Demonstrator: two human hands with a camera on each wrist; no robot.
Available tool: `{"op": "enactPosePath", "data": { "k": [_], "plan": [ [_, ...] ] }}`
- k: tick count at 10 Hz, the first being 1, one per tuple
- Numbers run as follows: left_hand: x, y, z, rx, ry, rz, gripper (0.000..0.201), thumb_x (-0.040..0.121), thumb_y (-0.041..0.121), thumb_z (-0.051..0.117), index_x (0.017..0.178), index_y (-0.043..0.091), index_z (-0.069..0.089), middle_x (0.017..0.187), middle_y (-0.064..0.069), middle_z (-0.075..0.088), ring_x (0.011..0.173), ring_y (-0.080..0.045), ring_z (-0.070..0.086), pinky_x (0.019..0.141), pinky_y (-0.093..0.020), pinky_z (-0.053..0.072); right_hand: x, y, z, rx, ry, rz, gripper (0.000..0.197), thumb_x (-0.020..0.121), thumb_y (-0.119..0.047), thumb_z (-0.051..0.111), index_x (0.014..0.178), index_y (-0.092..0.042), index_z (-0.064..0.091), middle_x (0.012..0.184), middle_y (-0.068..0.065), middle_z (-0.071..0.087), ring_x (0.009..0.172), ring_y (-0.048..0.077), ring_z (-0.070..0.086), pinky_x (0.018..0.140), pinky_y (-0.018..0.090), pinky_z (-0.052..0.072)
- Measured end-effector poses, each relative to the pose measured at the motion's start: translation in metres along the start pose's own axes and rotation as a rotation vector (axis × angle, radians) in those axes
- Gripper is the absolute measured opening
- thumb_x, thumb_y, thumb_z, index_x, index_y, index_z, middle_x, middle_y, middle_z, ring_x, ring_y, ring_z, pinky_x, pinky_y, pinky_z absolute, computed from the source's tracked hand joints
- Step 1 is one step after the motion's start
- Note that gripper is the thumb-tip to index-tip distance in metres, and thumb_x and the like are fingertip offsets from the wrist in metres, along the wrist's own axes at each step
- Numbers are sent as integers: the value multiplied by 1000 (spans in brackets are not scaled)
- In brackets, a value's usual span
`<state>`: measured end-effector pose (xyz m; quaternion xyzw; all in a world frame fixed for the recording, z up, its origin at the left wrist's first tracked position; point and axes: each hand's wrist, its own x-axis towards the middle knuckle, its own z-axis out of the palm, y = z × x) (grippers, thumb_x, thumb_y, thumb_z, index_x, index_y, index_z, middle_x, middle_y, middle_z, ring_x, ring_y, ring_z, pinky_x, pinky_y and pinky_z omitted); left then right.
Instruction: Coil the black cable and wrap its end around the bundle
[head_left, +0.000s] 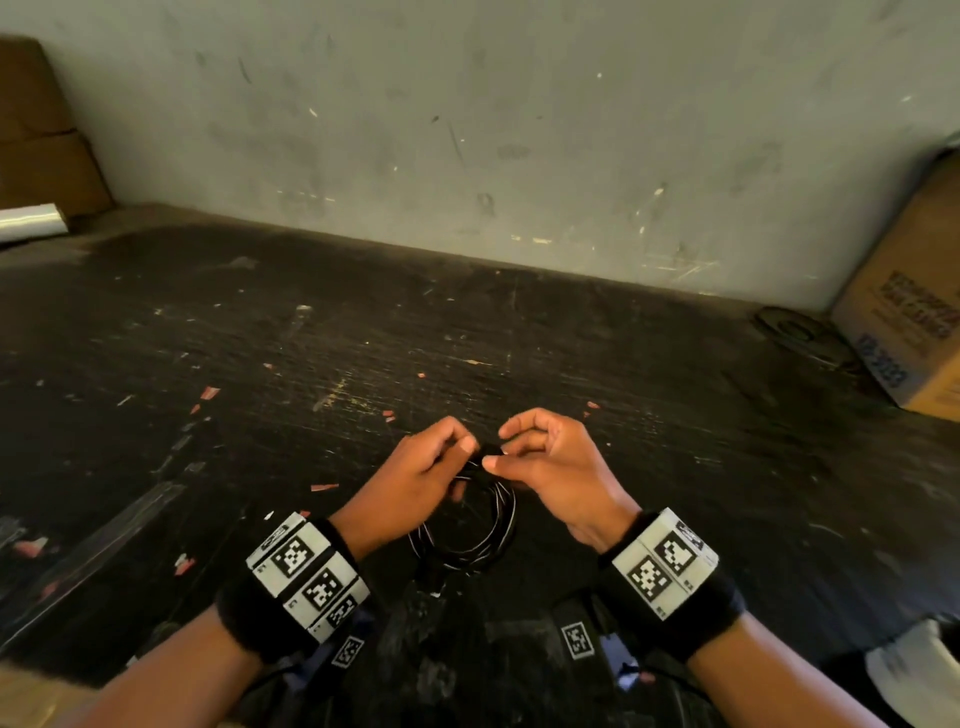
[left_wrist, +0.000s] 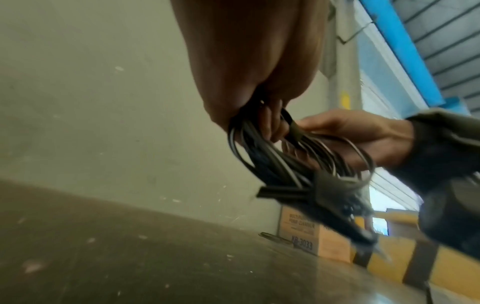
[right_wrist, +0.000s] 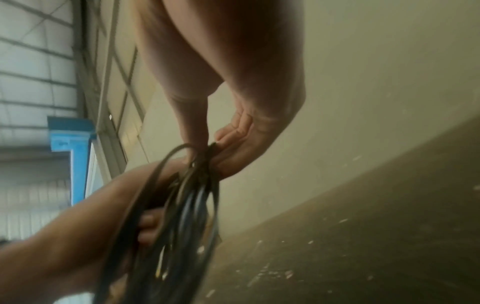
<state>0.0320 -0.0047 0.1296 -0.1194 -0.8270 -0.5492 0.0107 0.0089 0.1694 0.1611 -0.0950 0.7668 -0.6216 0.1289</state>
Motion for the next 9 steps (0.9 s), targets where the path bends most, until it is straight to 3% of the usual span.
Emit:
{"op": "enactPosePath", "data": {
  "k": [2,3,4,5,6,7,8,9],
  "plan": [
    [-14,-39,10,-339,153,-457,31,91,42,53,100,15,66,93,-10,73,88,-22,69,78,-34,54,13,43,-7,77,202,109,20,78,-6,73,91,-13,60,88,9,70,80,20,69,71,31,57],
    [-29,-68,20,-450,172,-606,24,88,26,63,102,7,66,98,-16,67,79,-22,67,66,-32,57,17,79,-9,207,262,222,17,81,1,68,87,-9,56,90,10,65,85,24,67,70,33,59],
    [-32,-97,28,-431,256,-644,17,86,-1,61,101,-1,67,93,-18,67,75,-18,66,58,-20,56,20,115,-7,224,281,331,15,82,5,65,86,-6,56,96,16,63,91,28,67,70,34,59],
    [-27,-116,38,-276,267,-648,16,81,-9,64,91,3,67,85,-16,69,73,-17,65,55,-16,54,23,147,-2,149,263,403,16,81,7,65,78,-7,57,90,16,64,85,29,68,65,34,59],
    [-20,-132,43,-116,277,-619,16,79,-8,67,86,7,67,86,-20,70,69,-19,64,57,-18,54,25,169,2,-2,244,412,19,79,6,67,73,-10,58,77,9,68,63,20,66,58,29,55],
    [-17,-141,44,-5,265,-564,22,78,-1,70,78,21,65,84,-13,72,75,-19,67,73,-33,57,25,180,1,-170,203,419,19,76,-1,71,72,-17,61,77,8,72,65,16,67,65,31,56],
    [-21,-137,38,62,248,-569,15,81,7,69,89,19,65,85,0,69,78,-7,64,72,-17,52,20,171,-4,-285,138,419,15,77,-11,74,79,-22,64,85,1,72,75,11,66,69,26,55],
    [-54,-142,30,-43,349,-569,15,83,7,67,87,22,67,91,-6,72,72,-7,66,72,-25,54,-1,162,-14,-307,88,413,15,80,-14,71,92,-20,65,93,-2,71,86,8,65,77,23,52]
  ]
}}
